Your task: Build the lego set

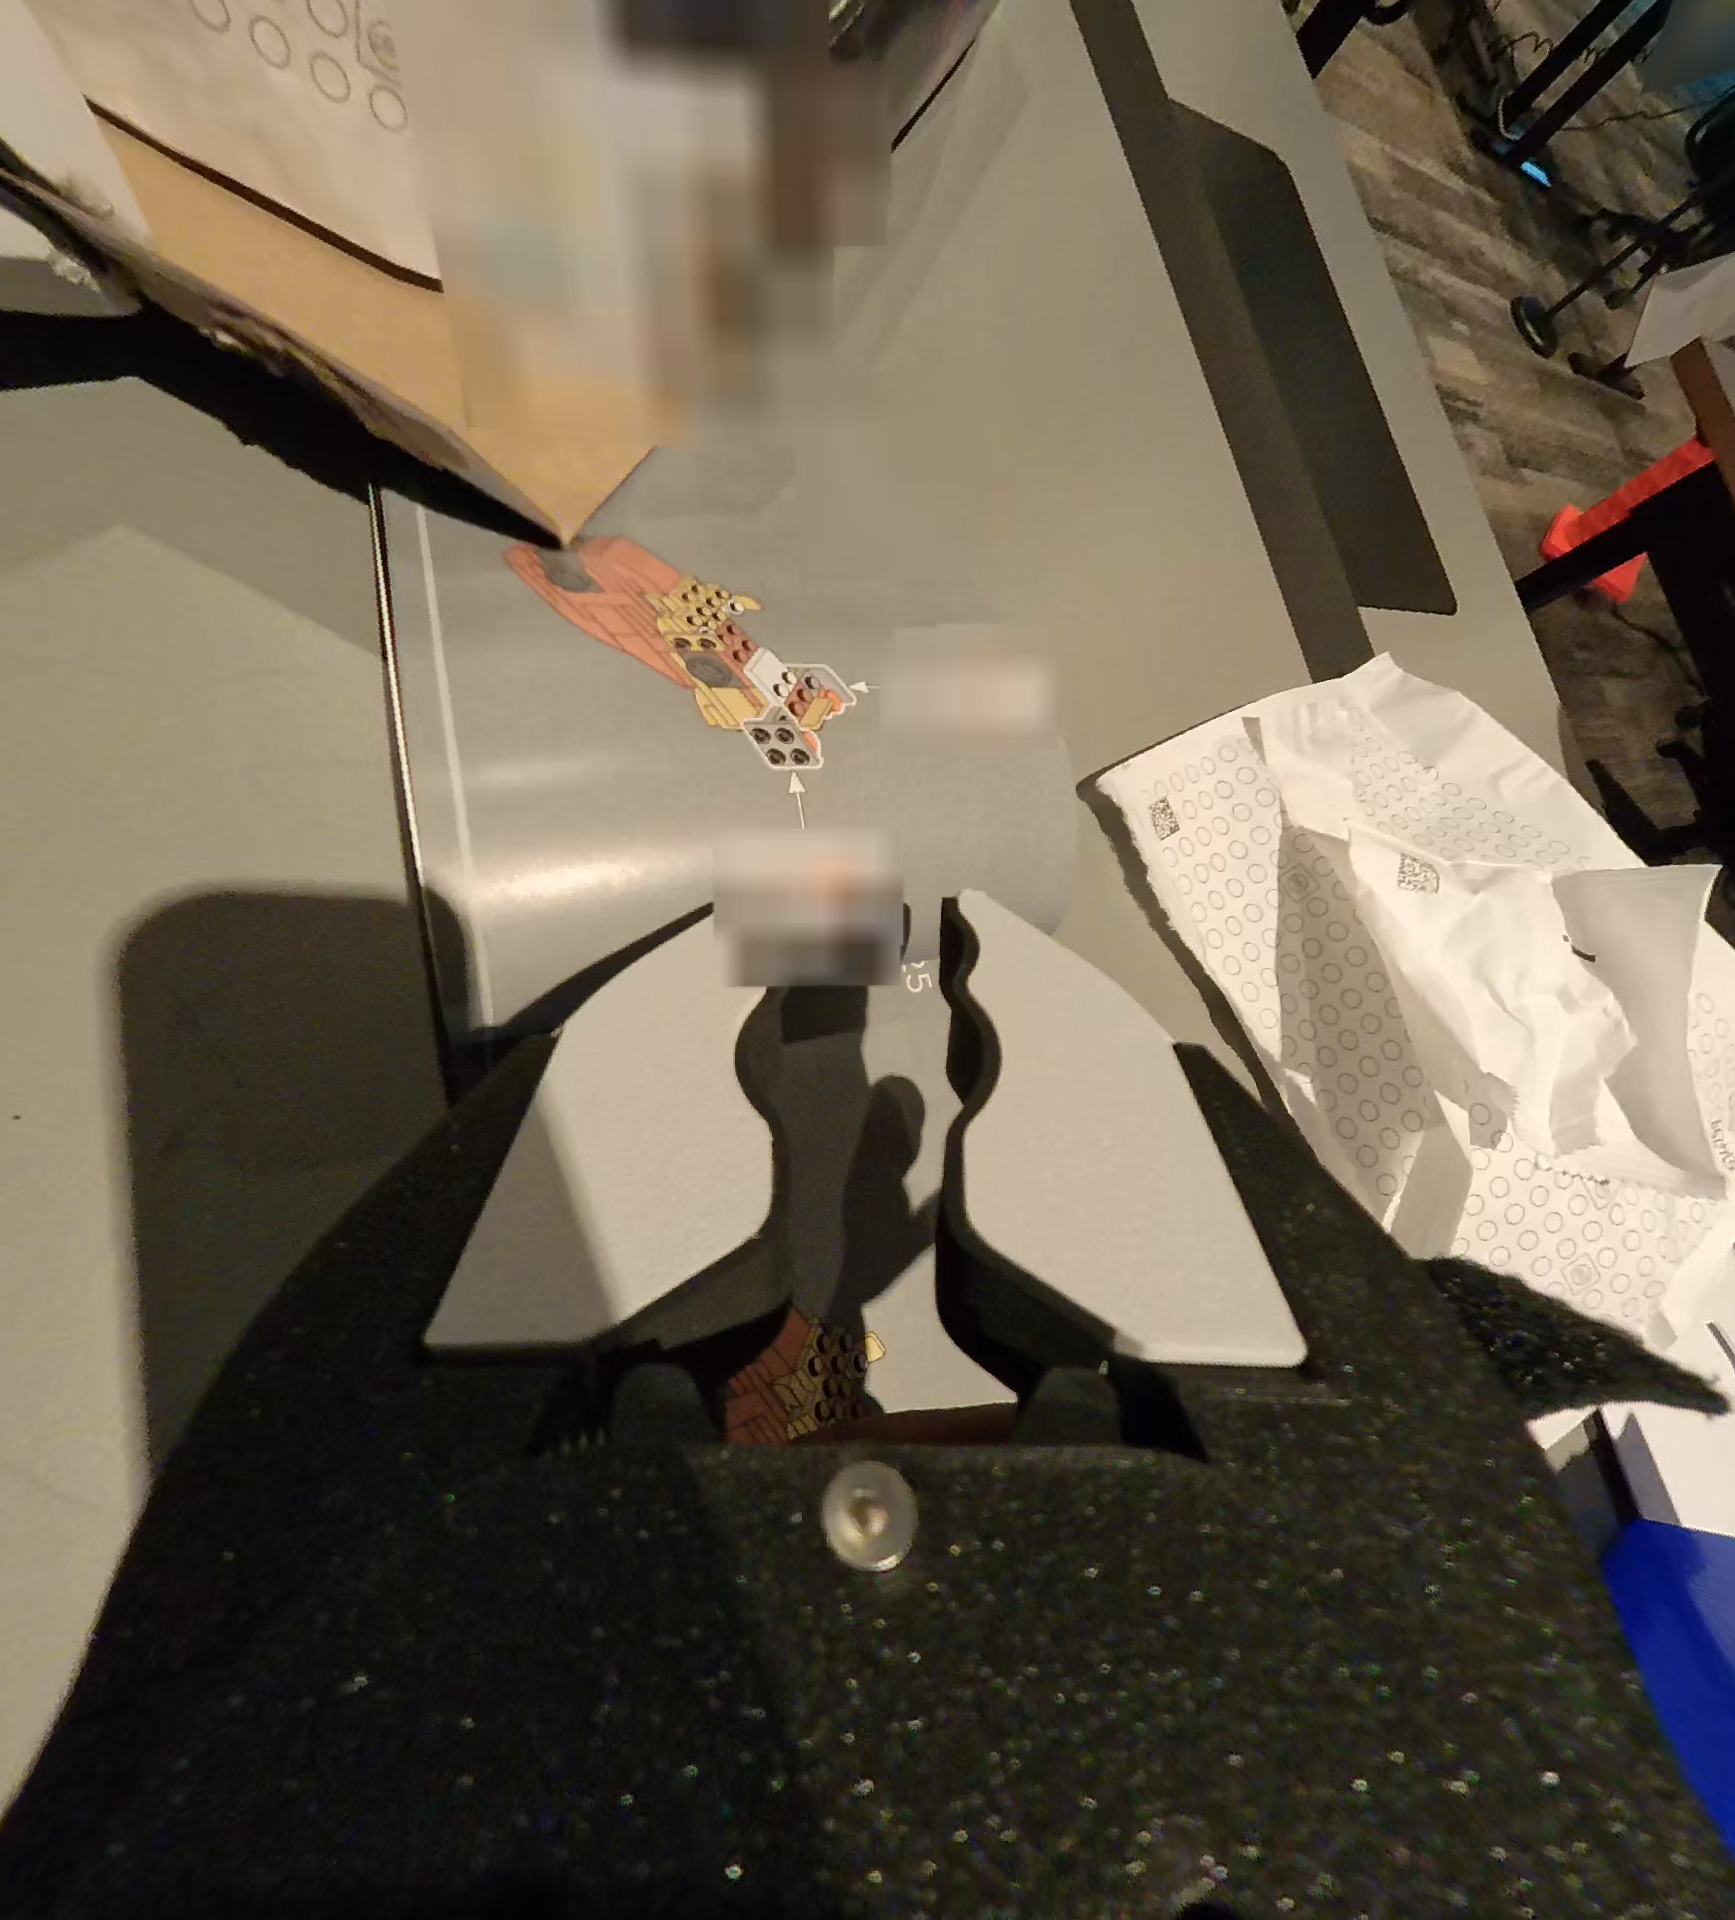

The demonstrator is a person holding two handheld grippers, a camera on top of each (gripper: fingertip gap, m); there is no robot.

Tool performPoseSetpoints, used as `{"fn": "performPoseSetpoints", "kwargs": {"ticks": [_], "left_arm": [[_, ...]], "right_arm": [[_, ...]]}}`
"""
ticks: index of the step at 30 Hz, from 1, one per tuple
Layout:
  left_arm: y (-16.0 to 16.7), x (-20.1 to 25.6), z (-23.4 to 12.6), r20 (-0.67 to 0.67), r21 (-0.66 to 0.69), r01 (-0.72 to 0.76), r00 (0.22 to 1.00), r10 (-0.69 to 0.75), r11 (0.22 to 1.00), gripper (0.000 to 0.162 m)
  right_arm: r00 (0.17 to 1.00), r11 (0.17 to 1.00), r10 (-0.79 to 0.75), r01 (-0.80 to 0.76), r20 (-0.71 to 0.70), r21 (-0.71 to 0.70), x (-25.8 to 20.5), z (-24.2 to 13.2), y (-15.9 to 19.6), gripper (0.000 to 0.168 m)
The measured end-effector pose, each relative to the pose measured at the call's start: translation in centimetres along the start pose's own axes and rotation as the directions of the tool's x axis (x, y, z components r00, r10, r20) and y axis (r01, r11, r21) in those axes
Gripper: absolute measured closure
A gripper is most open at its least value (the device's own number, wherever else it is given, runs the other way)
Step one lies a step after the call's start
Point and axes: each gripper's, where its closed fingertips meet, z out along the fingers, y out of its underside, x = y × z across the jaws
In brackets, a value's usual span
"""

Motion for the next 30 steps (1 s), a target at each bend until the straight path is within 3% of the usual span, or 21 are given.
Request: {"fn": "performPoseSetpoints", "kwargs": {"ticks": [10, 15, 23, 30], "left_arm": [[0.2, 0.5, 0.1, -0.027, 0.004, -0.005, 1.0, 0.005, 1.0, 0.16], [-0.5, 0.6, -0.3, -0.052, 0.052, 0.03, 0.998, -0.028, 0.998, 0.152], [-2.0, 0.6, -2.2, -0.116, 0.166, 0.153, 0.984, -0.135, 0.974, 0.149], [-5.4, 1.7, -4.1, -0.233, 0.316, 0.277, 0.95, -0.209, 0.907, 0.149]], "right_arm": [[1.0, 1.0, -0.001, 0.001, -0.001, -0.002, 0.0, 0.0, 0.0, 0.141], [1.0, 1.0, 0.0, 0.0, 0.0, -0.003, 0.0, 0.1, 0.0, 0.141], [1.0, 1.0, 0.003, -0.003, -0.016, -0.001, 0.3, -0.5, 0.2, 0.139], [0.994, 0.993, 0.075, -0.067, -0.081, 0.095, 1.3, -3.9, -0.5, 0.139]]}}
